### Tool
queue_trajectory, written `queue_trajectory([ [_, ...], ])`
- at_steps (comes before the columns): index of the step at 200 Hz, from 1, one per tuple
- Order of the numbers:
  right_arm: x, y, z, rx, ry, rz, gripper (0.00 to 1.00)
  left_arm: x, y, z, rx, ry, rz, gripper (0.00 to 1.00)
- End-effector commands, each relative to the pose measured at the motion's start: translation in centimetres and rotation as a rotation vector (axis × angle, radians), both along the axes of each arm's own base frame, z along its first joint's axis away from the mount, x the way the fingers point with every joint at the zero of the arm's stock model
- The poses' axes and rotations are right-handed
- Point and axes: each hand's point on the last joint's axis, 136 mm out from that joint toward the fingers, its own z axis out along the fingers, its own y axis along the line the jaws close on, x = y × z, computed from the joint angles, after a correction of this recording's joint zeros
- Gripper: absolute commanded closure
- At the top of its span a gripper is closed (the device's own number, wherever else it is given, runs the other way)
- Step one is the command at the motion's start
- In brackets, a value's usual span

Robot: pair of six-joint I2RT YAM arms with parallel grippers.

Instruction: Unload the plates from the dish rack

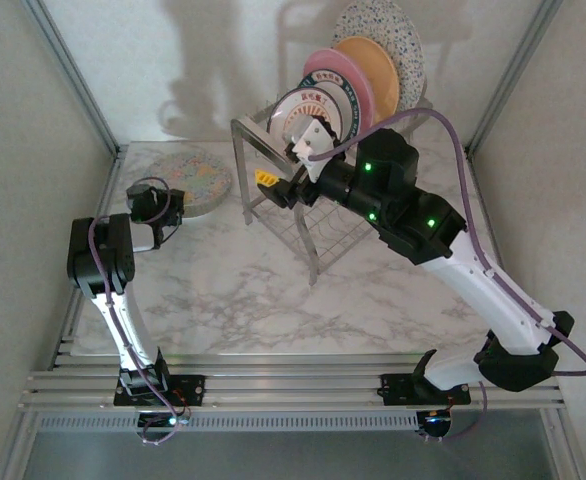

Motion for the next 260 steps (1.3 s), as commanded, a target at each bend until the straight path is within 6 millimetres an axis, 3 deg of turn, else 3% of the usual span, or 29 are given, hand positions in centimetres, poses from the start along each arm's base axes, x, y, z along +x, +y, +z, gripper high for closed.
queue_trajectory([
  [1, -0.4, 0.0, 1.8, 0.049, -0.016, 0.0, 0.13, 1.3, 0.4, 2.6, 0.028, -0.094, -0.022, 0.97],
  [28, -0.4, 0.0, 1.8, 0.051, -0.012, 0.002, 0.13, 1.2, 0.3, 2.2, 0.025, -0.074, -0.026, 0.83],
  [81, -0.6, -0.1, 1.8, 0.052, -0.008, 0.007, 0.13, 1.2, 0.4, 3.0, 0.042, -0.058, -0.026, 0.72],
  [110, -0.6, -0.2, 1.8, 0.054, -0.006, 0.006, 0.13, 0.9, 0.7, 3.3, 0.054, -0.02, -0.015, 0.54],
  [135, -0.7, -0.4, 1.9, 0.057, -0.008, 0.005, 0.12, 0.7, 0.8, 3.8, 0.065, 0.012, -0.012, 0.45],
  [260, -1.0, -0.8, 2.0, 0.07, -0.001, 0.004, 0.13, -0.9, 0.9, 1.9, 0.089, 0.196, -0.029, 0.4],
])
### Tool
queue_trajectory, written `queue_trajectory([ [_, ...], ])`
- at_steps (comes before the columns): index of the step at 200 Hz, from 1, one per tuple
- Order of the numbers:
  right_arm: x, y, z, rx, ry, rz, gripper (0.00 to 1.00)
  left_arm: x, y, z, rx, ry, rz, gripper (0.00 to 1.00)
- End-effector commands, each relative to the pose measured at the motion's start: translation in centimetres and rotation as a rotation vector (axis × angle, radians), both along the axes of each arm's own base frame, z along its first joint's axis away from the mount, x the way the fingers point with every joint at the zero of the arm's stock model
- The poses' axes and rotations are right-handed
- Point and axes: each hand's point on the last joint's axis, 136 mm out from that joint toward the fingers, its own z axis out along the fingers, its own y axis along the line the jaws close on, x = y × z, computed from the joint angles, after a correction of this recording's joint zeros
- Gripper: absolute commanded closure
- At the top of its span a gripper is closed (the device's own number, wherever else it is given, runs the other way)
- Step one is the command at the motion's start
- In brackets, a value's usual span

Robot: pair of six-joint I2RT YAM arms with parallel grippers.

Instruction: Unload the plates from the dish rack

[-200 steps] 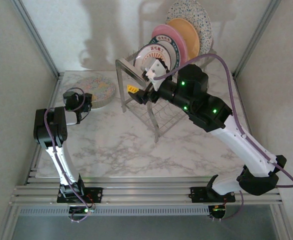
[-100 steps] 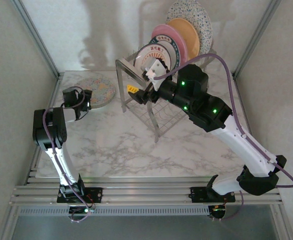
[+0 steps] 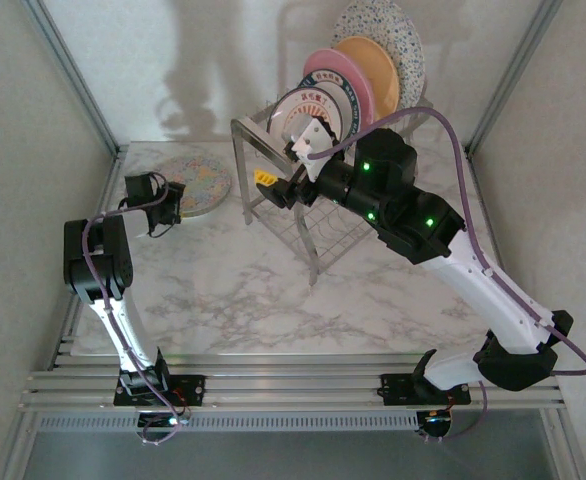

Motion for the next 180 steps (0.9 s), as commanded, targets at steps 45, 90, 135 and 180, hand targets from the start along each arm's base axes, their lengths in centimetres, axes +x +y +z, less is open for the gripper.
queue_trajectory([
  [45, -1.2, -1.1, 2.2, 0.067, -0.014, 0.003, 0.12, 0.3, 0.9, 2.2, 0.038, 0.005, 0.003, 0.39],
  [90, -1.3, -1.1, 2.3, 0.074, -0.012, 0.007, 0.12, 0.3, 0.9, 1.7, 0.042, 0.058, -0.003, 0.39],
  [135, -1.4, -1.3, 2.4, 0.076, -0.013, 0.005, 0.12, 0.0, 0.9, 1.2, 0.049, 0.093, -0.013, 0.38],
  [180, -1.4, -1.4, 2.4, 0.074, -0.013, 0.004, 0.12, -0.1, 0.7, 0.9, 0.045, 0.099, -0.023, 0.37],
])
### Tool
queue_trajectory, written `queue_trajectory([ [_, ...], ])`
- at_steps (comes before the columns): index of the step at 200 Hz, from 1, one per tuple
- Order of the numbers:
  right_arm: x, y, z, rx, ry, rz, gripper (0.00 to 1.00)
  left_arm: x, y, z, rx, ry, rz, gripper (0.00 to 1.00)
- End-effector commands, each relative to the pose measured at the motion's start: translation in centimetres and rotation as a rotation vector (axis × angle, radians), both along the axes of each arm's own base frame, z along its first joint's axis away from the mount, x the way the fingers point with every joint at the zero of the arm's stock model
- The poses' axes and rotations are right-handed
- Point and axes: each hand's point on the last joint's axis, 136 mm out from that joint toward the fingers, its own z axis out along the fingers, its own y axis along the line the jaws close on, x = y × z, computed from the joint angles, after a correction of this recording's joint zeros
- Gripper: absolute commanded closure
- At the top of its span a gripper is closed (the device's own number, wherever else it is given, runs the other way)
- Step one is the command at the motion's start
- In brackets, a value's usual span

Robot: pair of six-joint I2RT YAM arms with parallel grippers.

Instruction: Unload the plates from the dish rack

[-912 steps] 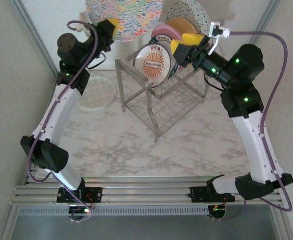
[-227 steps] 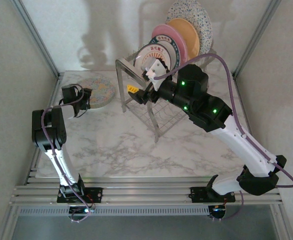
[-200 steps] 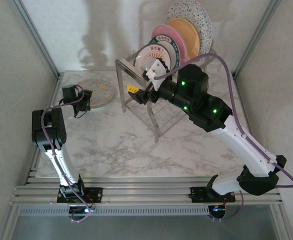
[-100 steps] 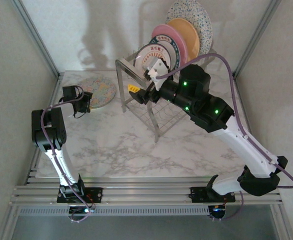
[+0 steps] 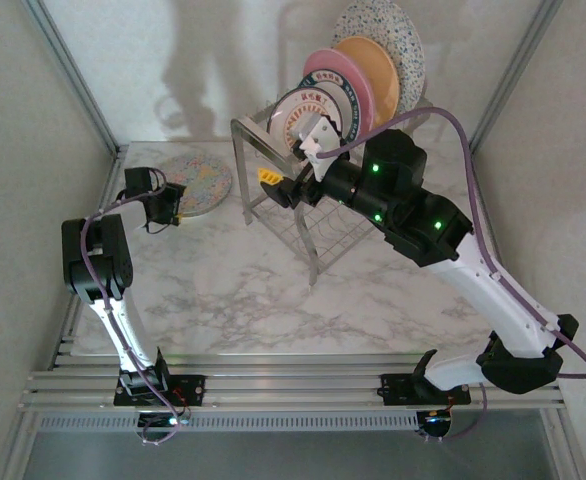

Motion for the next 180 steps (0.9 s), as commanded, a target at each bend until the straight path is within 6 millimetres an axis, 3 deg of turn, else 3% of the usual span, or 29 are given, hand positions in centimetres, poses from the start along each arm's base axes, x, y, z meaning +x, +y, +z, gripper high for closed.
queue_trajectory([
  [1, -0.8, -0.5, 1.4, 0.043, -0.015, 0.005, 0.12, 0.8, 0.7, 1.0, 0.027, -0.023, 0.0, 0.37],
  [59, -1.0, -0.6, 1.4, 0.045, -0.006, 0.011, 0.12, 0.4, 0.7, 0.2, 0.043, 0.036, -0.035, 0.34],
  [97, -1.0, -0.8, 1.5, 0.05, -0.009, 0.003, 0.12, 0.1, 0.6, 0.5, 0.048, 0.05, -0.033, 0.32],
  [132, -1.0, -1.0, 1.6, 0.057, -0.011, -0.004, 0.12, -0.5, 0.7, 0.8, 0.065, 0.067, -0.031, 0.22],
  [180, -0.8, -2.1, 2.7, 0.072, -0.038, -0.051, 0.12, -1.0, 1.0, 1.8, 0.089, 0.068, -0.02, 0.22],
])
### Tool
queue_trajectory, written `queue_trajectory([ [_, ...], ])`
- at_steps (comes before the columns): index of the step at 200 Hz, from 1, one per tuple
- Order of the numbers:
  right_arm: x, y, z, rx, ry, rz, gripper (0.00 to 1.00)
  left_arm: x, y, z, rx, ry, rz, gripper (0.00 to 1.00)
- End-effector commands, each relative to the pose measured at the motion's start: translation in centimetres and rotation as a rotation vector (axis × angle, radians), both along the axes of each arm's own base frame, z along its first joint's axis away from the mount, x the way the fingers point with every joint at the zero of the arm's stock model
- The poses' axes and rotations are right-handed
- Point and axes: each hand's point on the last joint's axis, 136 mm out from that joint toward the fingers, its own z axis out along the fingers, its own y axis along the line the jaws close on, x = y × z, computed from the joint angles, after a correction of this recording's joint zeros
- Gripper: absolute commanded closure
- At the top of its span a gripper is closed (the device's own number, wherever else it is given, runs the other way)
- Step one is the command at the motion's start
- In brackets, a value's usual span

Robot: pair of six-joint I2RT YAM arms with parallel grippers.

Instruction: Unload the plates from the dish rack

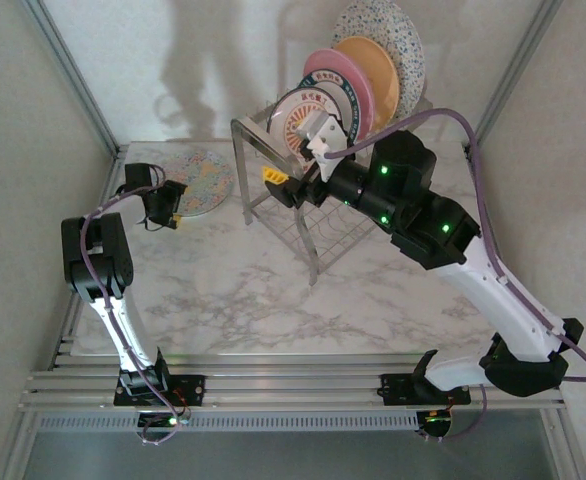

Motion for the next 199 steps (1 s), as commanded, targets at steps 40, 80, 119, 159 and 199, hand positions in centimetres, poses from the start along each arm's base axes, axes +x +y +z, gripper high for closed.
queue_trajectory([
  [40, 2.0, -5.6, 5.1, 0.065, -0.114, -0.273, 0.12, -0.9, 0.5, 5.2, 0.107, -0.054, 0.028, 0.21],
  [80, 7.3, -14.9, 8.7, 0.198, -0.109, -0.604, 0.12, -0.9, -1.2, 12.6, 0.18, -0.208, 0.079, 0.21],
  [119, 12.4, -23.0, 9.5, 0.38, -0.032, -0.773, 0.12, -1.8, -2.6, 23.2, 0.253, -0.468, 0.14, 0.21],
  [159, 17.5, -26.0, 8.5, 0.415, 0.019, -0.723, 0.14, -3.6, -5.1, 33.1, 0.314, -0.737, 0.091, 0.21],
  [199, 19.3, -23.8, 6.5, 0.286, -0.028, -0.477, 0.13, -6.3, -10.5, 40.6, 0.321, -1.013, -0.121, 0.18],
])
